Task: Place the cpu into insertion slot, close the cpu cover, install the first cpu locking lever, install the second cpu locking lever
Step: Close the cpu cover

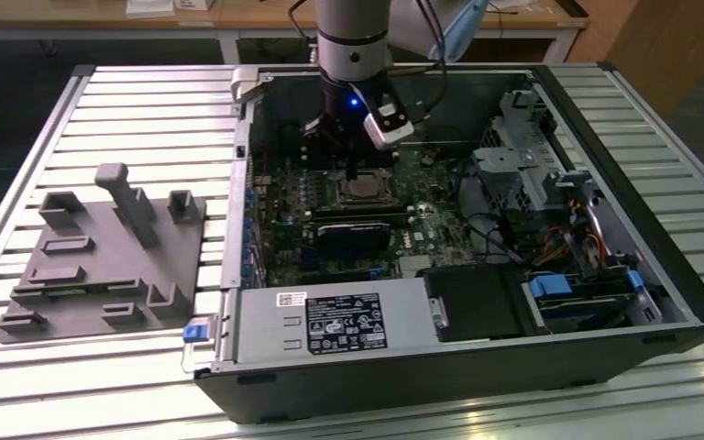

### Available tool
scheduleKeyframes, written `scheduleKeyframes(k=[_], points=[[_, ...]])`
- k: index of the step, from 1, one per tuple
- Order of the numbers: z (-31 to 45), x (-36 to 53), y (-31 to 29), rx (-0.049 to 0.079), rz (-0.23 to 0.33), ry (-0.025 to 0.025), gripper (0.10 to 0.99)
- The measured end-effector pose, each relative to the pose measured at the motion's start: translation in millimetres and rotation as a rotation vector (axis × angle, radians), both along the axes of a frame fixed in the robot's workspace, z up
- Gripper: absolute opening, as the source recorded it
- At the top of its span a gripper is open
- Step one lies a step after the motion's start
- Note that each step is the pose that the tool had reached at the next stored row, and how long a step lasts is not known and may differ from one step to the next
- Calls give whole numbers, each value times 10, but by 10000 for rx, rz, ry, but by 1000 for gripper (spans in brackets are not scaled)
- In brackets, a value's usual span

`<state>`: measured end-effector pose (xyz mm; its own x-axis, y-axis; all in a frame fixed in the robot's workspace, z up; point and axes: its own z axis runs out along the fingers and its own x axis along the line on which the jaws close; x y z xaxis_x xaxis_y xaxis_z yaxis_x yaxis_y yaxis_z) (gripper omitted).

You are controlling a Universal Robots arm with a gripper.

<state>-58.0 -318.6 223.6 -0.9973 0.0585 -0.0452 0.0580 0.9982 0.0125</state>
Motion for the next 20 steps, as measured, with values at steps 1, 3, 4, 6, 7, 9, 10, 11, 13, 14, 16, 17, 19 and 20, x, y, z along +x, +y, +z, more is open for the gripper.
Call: scheduleKeyframes(k=[1, 3, 4, 6, 7, 9, 10, 11, 13, 14, 16, 17, 19, 20], points=[[0, 0, 0, 0, 0, 0, 106], [1, 6, 0, -3, 2, 2, 106], [2, 24, 0, -3, -2, 4, 106], [1, 68, -1, -2, -9, 3, 106], [1, 93, -1, -2, -11, 4, 106], [1, 140, -1, -2, -16, 5, 106], [1, 161, -1, -2, -20, 6, 106], [1, 179, -2, -2, -27, 8, 106], [2, 205, -5, -5, -47, 11, 106], [1, 215, -7, -5, -60, 11, 106], [1, 230, -14, -9, -87, 11, 106], [1, 237, -18, -10, -100, 12, 106], [1, 244, -21, -12, -121, 12, 106], [1, 244, -21, -16, -123, 12, 106]])
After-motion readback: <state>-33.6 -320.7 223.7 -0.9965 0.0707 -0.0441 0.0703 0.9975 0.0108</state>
